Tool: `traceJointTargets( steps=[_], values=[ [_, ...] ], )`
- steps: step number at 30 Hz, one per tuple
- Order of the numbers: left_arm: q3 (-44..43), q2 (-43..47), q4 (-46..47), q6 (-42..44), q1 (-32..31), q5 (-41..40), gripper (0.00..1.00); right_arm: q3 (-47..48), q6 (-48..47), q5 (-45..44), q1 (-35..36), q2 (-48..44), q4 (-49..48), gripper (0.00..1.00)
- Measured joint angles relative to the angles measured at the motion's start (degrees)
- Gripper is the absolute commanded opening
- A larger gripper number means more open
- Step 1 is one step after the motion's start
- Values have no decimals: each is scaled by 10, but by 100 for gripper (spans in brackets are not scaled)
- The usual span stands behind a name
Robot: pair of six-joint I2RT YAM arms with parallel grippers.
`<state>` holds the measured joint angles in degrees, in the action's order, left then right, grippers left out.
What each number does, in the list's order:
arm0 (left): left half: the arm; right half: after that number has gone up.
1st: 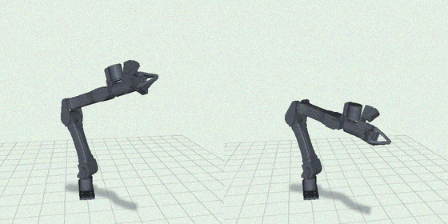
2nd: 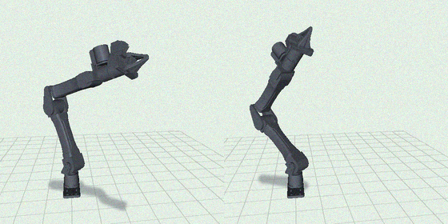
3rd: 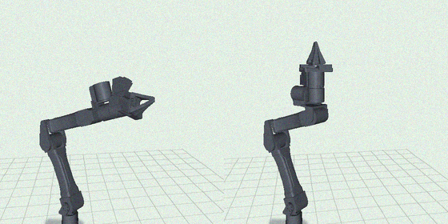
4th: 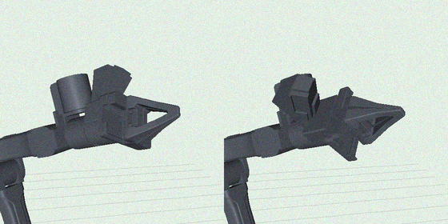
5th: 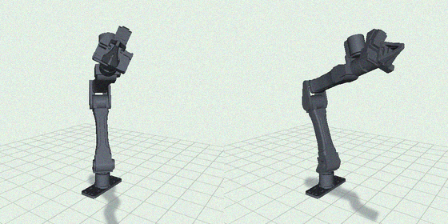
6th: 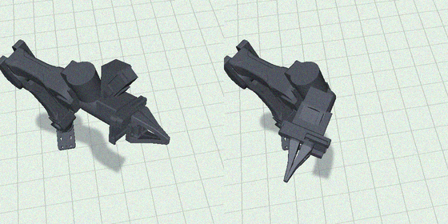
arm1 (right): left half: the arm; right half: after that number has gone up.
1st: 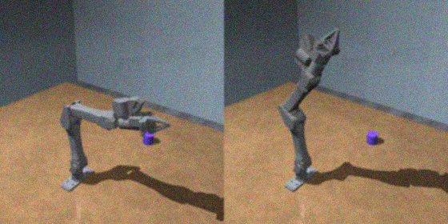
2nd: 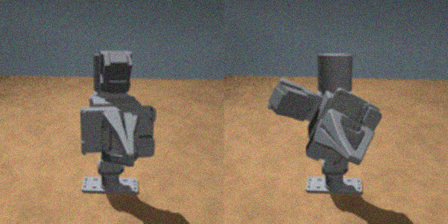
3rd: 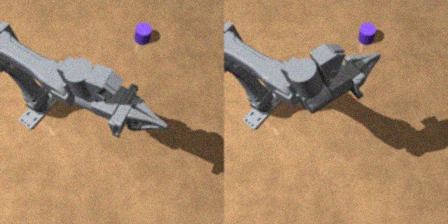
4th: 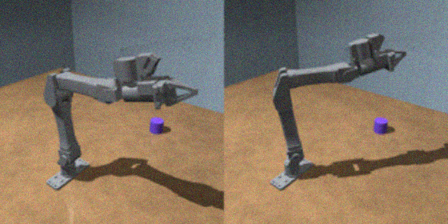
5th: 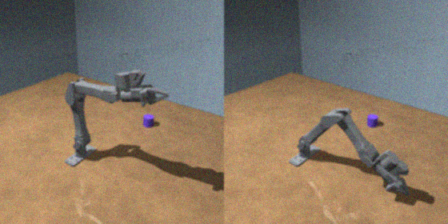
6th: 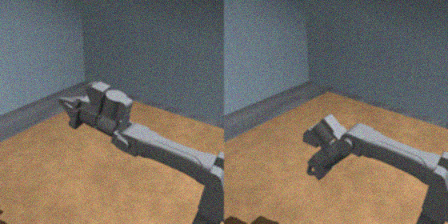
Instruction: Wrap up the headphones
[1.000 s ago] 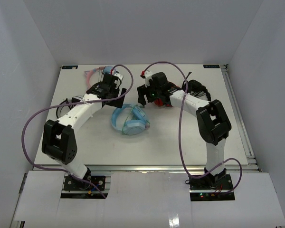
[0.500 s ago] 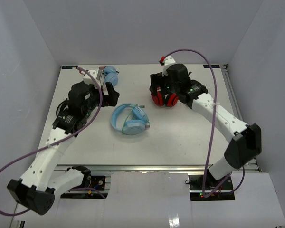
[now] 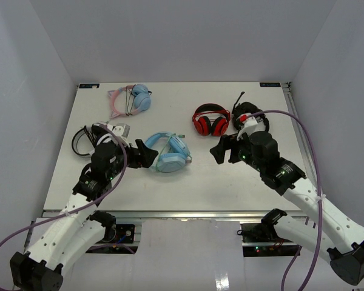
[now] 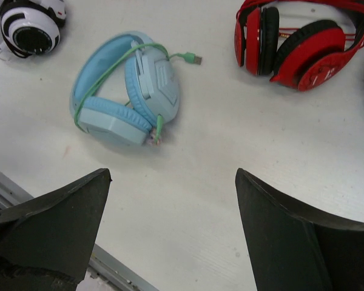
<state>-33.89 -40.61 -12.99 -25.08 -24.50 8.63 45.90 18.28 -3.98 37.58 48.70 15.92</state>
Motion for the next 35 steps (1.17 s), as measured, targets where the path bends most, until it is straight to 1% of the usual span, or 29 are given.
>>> traceJointTargets(
  steps=[4,8,14,23,35],
  values=[
    [51,47,20,-12,-13,13,96,-59,1,3,0,-57,-19,90],
    [60,71,28,-15,-33,17,95,-73,0,4,1,-88,-35,90],
    [63,102,42,-19,-56,15,95,-73,-5,0,1,-96,-40,90],
    [66,97,60,-20,-60,17,95,-73,-7,10,0,-101,-40,90],
    [68,100,62,-20,-60,17,95,-73,-7,16,1,-110,-41,90]
  ],
)
